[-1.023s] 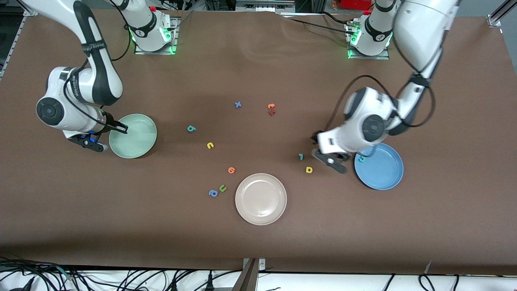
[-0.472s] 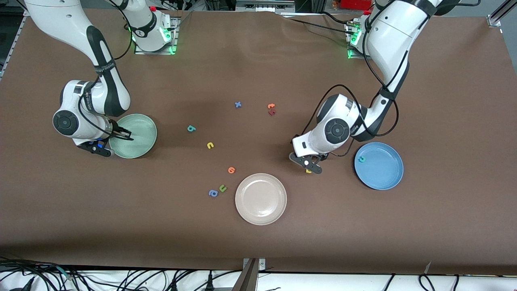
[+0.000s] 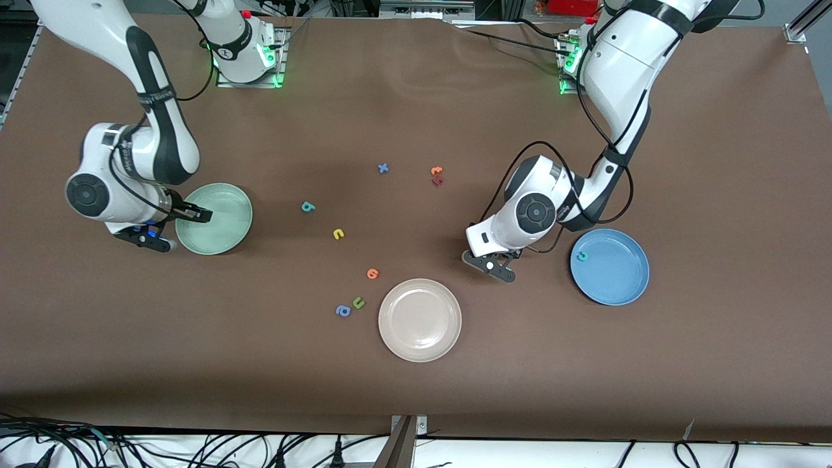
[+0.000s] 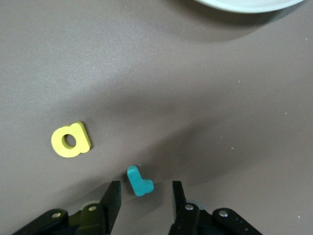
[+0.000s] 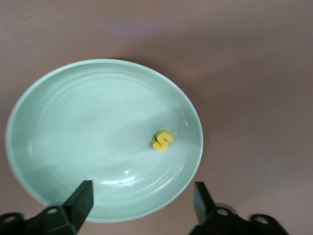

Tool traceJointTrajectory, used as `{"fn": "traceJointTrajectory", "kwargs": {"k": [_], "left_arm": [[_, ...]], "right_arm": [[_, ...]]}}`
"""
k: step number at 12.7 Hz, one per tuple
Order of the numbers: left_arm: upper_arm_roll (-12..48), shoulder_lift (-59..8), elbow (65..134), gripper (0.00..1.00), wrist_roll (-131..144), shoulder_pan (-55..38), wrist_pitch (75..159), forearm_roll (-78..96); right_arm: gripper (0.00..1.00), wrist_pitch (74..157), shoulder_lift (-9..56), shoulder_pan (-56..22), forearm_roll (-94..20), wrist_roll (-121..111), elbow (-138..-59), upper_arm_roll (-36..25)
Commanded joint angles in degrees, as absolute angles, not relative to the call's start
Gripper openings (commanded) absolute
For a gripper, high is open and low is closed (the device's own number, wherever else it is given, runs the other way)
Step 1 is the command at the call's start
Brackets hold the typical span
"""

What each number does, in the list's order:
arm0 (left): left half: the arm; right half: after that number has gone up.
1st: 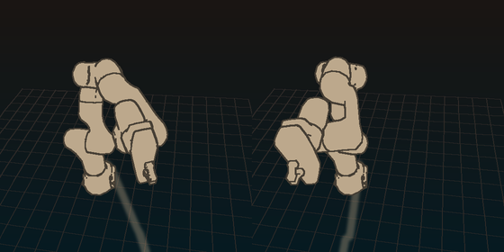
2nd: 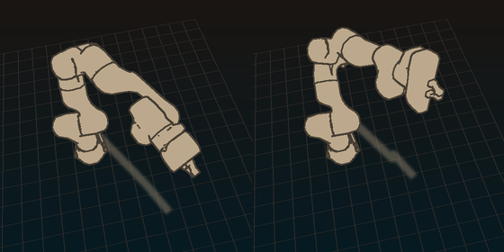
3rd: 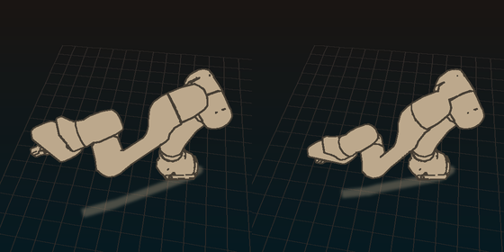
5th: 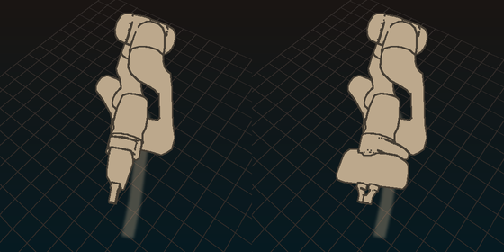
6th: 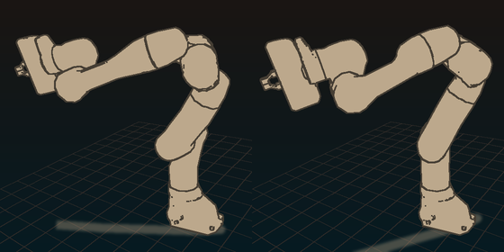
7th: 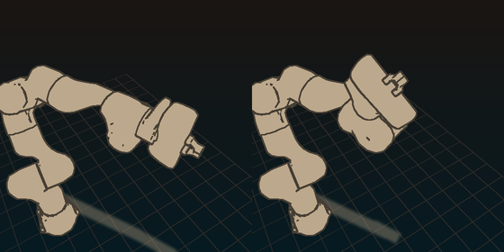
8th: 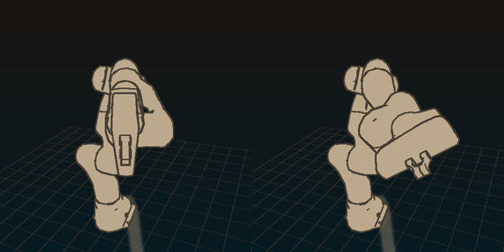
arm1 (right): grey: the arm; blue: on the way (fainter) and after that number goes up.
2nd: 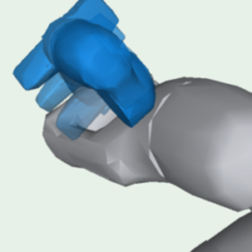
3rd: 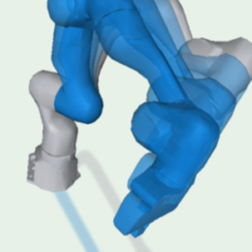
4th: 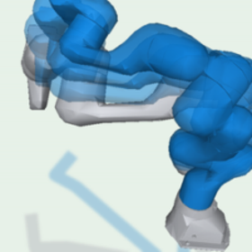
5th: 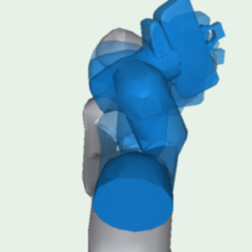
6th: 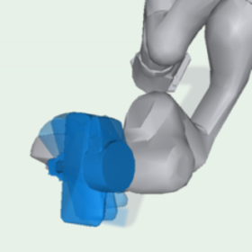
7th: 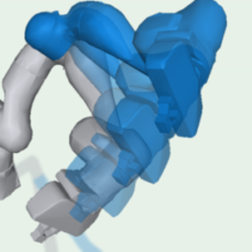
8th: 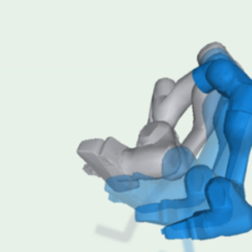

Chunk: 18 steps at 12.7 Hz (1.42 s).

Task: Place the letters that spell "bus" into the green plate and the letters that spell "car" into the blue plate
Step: 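Grasp the cyan l with the left gripper while the right gripper reaches the b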

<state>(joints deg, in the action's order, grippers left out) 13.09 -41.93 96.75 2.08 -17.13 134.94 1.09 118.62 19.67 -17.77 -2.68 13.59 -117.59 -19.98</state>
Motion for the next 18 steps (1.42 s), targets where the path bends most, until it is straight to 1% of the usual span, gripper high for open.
{"fn": "traceJointTrajectory", "kwargs": {"k": [1,2,3,4,6,9,10,12,14,16,18], "left_arm": [[12.7,-43.7,94.8,0.48,3.4,-17.7,135.3,-0.6],[12.7,-43.8,94.8,0.34,3.3,-17.3,135.3,-0.8],[12.7,-43.7,94.8,0.05,3.3,-17.4,135.3,-0.8],[12.7,-43.6,94.8,0.0,3.3,-17.5,135.3,-0.8],[12.7,-43.0,94.8,0.0,2.9,-17.1,135.1,-0.8],[12.7,-41.3,94.8,0.0,2.9,-16.6,134.0,-0.9],[12.7,-39.7,94.8,0.0,2.8,-16.0,131.2,-0.9],[12.7,-36.7,94.9,0.0,2.6,-13.5,126.1,-1.0],[12.0,-35.5,95.0,0.0,-1.5,-9.7,122.8,-1.2],[12.0,-35.2,95.0,0.0,-9.6,-4.4,122.7,-5.8],[11.9,-35.4,95.1,0.0,-20.4,1.1,122.6,-7.0]], "right_arm": [[0.99,108.1,17.9,-18.4,-3.4,15.7,-111.4,-19.8],[0.99,105.1,17.9,-18.6,-3.6,17.7,-109.4,-19.2],[0.99,104.4,17.9,-18.6,-4.8,20.2,-108.6,-17.7],[0.99,104.4,17.8,-18.6,-7.4,23.0,-108.5,-16.4],[0.99,105.6,17.5,-18.6,-11.8,27.8,-108.5,-13.2],[0.99,110.8,18.5,-18.7,-12.0,38.9,-109.0,-6.0],[0.99,113.0,19.4,-19.6,-12.0,41.7,-109.2,-4.8],[0.99,117.0,21.6,-23.7,-12.0,47.0,-109.6,-4.7],[0.98,123.3,24.4,-26.4,-12.0,51.0,-110.9,-4.6],[0.98,129.6,26.6,-28.9,-11.8,53.0,-113.5,-4.7],[0.98,135.4,26.5,-28.9,-11.2,52.7,-118.7,-4.7]]}}
